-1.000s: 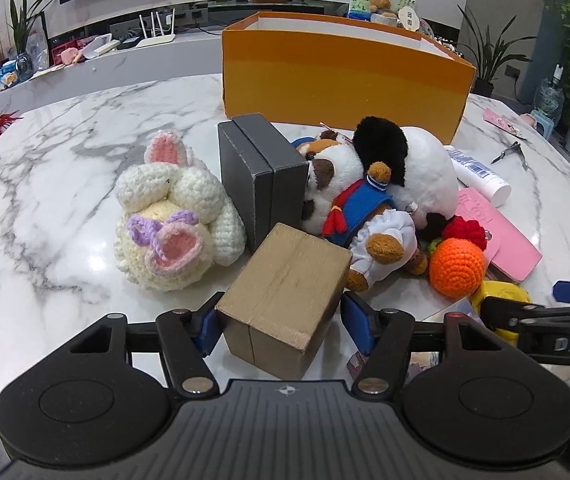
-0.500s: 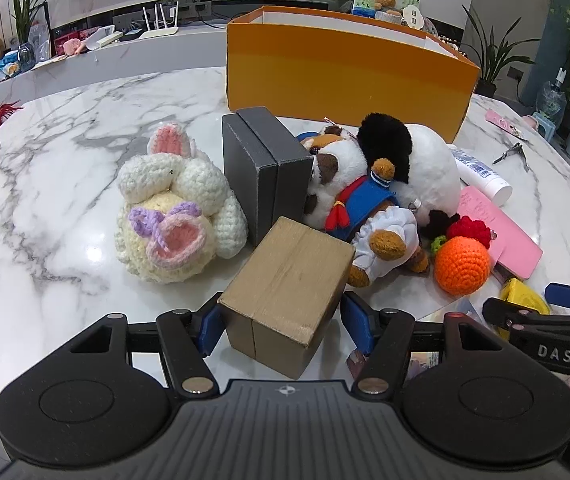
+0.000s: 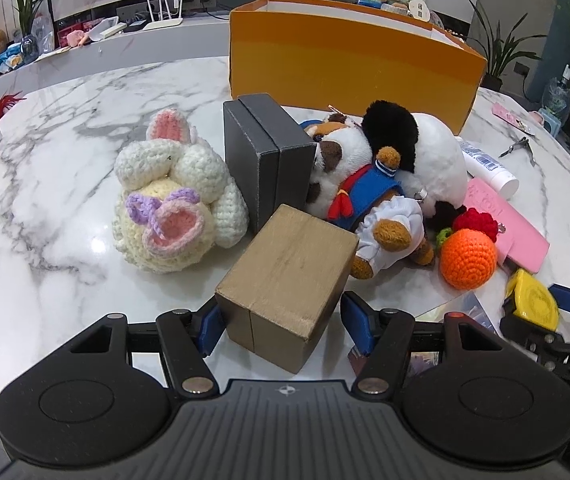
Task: Organize objects
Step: 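Close left gripper on the small cardboard box while right gripper grasps the yellow tape measure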
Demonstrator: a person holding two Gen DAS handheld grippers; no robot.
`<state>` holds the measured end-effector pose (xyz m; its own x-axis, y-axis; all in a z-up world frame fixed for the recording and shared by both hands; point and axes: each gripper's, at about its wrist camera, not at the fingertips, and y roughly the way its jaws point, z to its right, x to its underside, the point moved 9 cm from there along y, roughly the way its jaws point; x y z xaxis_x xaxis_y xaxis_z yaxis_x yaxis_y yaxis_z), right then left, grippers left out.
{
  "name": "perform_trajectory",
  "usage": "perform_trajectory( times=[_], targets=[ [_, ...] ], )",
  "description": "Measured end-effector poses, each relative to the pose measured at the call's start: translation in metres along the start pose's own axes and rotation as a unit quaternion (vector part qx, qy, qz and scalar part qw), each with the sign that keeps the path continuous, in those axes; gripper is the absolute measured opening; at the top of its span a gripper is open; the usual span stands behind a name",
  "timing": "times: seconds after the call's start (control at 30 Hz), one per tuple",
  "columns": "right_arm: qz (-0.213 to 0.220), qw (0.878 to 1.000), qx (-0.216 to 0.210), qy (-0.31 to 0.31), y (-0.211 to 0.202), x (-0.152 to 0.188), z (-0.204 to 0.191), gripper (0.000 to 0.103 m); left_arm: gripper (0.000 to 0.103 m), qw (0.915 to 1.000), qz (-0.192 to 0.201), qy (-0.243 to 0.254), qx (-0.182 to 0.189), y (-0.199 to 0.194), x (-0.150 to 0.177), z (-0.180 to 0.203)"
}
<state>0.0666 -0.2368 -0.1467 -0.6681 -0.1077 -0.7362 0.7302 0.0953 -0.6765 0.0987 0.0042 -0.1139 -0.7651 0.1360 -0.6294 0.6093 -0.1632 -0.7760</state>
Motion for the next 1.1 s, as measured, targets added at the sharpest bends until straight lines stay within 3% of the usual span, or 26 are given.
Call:
perform_trajectory(
  times=[0.07,0.2,0.3,0.37,0.5,0.7,0.77,0.8,1.1],
  targets=[
    [-0.003,1.0,-0.008,-0.006,0.001,0.0,-0.001,0.068,0.073,1.0,0.0,0.001,-0.001,0.0,0.0,0.0],
    [-0.008,0.998,-0.047,-0.038,0.004,0.004,-0.011,0.091,0.073,1.0,-0.001,0.001,-0.001,0.0,0.001,0.0],
    [-0.005,0.997,-0.055,-0.044,0.004,0.004,-0.012,0.092,0.073,1.0,-0.003,0.0,-0.001,0.0,0.001,0.0],
    [-0.008,0.996,-0.063,-0.055,0.005,0.003,-0.013,0.089,0.073,1.0,-0.003,-0.001,0.0,0.001,0.002,0.0],
    [-0.028,0.989,-0.104,-0.101,0.006,-0.004,-0.018,0.073,0.073,1.0,-0.003,0.0,-0.001,0.001,0.002,0.0],
    [-0.032,0.986,-0.118,-0.114,0.006,-0.004,-0.019,0.072,0.072,1.0,-0.005,-0.007,0.0,0.003,0.003,-0.001],
    [-0.033,0.986,-0.118,-0.115,0.005,-0.005,-0.016,0.066,0.07,0.9999,-0.006,-0.014,0.005,0.003,0.004,-0.002],
    [-0.031,0.987,-0.114,-0.112,0.005,-0.006,-0.014,0.057,0.07,0.9999,-0.005,-0.015,0.006,0.003,0.004,-0.003],
    [-0.036,0.989,-0.11,-0.097,-0.001,-0.004,-0.015,0.057,0.062,0.9996,0.022,-0.012,0.013,-0.008,-0.001,-0.002]
  ],
)
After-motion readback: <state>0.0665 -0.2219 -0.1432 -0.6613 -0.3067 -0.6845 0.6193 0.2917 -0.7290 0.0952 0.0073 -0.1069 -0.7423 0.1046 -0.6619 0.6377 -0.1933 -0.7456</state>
